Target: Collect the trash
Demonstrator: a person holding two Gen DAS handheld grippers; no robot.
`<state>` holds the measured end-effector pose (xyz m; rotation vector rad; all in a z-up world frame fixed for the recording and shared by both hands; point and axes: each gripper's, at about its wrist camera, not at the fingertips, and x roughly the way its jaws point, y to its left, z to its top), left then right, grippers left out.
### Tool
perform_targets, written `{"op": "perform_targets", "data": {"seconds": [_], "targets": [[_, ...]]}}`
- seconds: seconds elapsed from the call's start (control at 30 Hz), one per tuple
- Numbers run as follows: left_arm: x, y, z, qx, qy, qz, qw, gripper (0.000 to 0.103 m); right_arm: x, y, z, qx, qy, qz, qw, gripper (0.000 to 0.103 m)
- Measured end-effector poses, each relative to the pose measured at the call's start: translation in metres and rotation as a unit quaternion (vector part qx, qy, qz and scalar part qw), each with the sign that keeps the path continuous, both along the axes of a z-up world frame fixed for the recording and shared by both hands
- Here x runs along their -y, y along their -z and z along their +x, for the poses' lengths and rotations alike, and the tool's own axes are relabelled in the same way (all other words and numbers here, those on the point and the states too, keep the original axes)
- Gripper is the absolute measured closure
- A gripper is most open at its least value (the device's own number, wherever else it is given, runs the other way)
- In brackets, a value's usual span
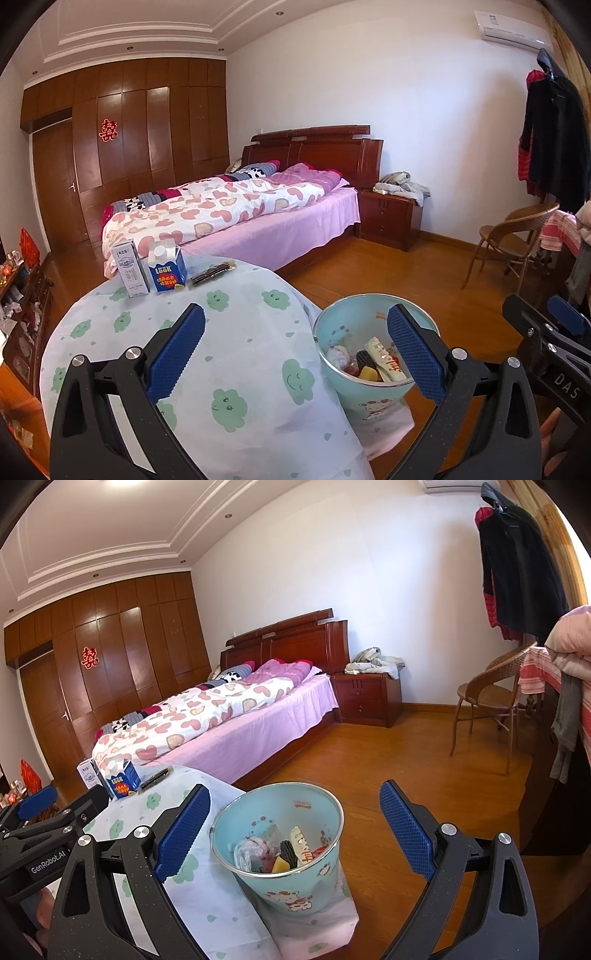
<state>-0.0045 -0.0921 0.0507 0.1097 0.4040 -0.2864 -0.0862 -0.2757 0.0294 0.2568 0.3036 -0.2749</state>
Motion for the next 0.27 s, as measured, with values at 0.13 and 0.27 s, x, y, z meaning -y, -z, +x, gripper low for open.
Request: {"op": "perform_targets", "data": {"seconds": [0.13,0.27], "targets": [[-0.002,-0.002,-0.001,0.006,0.000,-0.001,1.0000,0.006,-0.002,0.003,0.000,-0.004,-0.001,0.000,1.000,0.012],[-0.010,0.000,0.011,-0.010,-0.017,-0.003,0.9998,0.006,-0.007,0.007,0.004,-0.017,-0.008,-0.001,1.000,0.012]]}}
